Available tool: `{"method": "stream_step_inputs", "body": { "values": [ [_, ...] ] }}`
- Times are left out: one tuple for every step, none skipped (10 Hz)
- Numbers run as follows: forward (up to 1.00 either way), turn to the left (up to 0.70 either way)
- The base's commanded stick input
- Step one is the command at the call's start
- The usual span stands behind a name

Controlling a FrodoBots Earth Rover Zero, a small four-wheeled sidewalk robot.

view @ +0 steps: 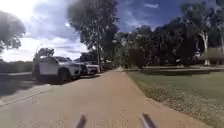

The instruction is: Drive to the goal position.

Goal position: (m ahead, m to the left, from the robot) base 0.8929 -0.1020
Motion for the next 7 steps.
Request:
{"method": "stream_step_inputs", "body": {
  "values": [
    [1.0, 0.0],
    [1.0, 0.0],
    [1.0, 0.0],
    [1.0, 0.0],
    [1.0, 0.0],
    [1.0, 0.0],
    [1.0, 0.0]
  ]
}}
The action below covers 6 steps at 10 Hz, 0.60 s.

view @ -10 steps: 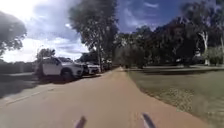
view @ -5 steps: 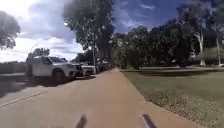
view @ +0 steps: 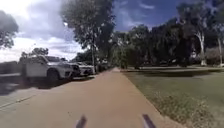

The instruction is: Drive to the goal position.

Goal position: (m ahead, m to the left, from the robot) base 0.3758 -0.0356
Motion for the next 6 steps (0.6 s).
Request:
{"method": "stream_step_inputs", "body": {
  "values": [
    [1.0, 0.0],
    [1.0, 0.0],
    [1.0, 0.0],
    [1.0, 0.0],
    [1.0, 0.0],
    [1.0, 0.0]
  ]
}}
